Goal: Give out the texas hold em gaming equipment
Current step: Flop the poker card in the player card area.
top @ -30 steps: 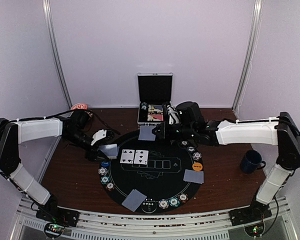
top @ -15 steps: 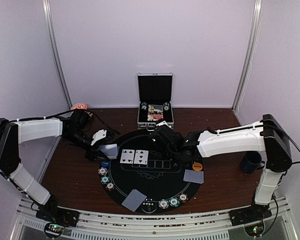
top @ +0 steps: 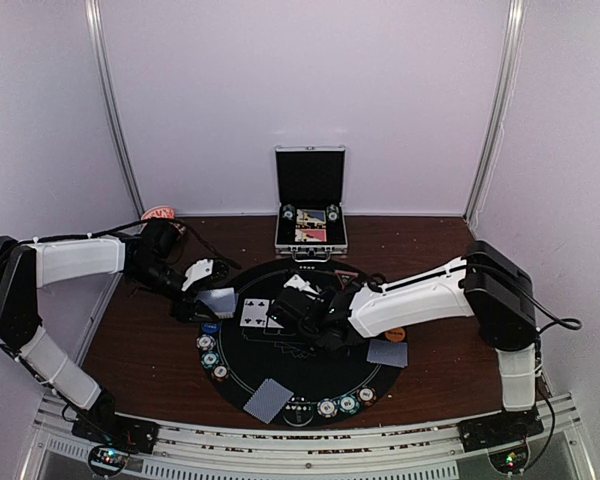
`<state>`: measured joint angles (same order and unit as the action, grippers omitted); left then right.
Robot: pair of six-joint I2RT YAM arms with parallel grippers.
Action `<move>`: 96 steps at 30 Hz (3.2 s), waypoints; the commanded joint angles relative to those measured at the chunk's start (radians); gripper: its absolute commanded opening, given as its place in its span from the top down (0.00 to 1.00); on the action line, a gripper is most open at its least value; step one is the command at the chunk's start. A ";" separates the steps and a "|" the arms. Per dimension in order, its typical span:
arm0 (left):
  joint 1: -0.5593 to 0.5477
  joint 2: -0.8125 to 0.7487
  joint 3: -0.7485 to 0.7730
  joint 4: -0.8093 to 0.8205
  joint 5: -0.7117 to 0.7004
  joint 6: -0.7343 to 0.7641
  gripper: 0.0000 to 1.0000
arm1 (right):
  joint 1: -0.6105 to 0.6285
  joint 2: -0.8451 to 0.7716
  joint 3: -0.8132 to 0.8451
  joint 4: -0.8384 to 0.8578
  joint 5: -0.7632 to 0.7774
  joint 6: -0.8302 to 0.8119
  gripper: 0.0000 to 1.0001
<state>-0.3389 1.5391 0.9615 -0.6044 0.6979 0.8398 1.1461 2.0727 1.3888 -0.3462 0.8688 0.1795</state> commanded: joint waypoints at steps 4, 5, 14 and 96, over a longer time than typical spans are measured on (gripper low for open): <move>0.008 0.002 0.017 0.012 0.028 0.007 0.40 | 0.017 0.040 0.022 0.096 -0.080 -0.082 1.00; 0.008 0.002 0.017 0.012 0.027 0.007 0.40 | 0.017 0.040 0.017 0.112 -0.097 -0.088 1.00; 0.008 0.001 0.016 0.012 0.027 0.009 0.40 | 0.017 0.084 0.013 0.133 -0.181 -0.109 1.00; 0.008 -0.001 0.016 0.012 0.026 0.010 0.40 | 0.053 0.069 -0.104 0.271 -0.217 -0.358 0.84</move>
<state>-0.3389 1.5391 0.9615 -0.6044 0.6979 0.8402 1.1885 2.1288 1.2682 -0.0578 0.6430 -0.1810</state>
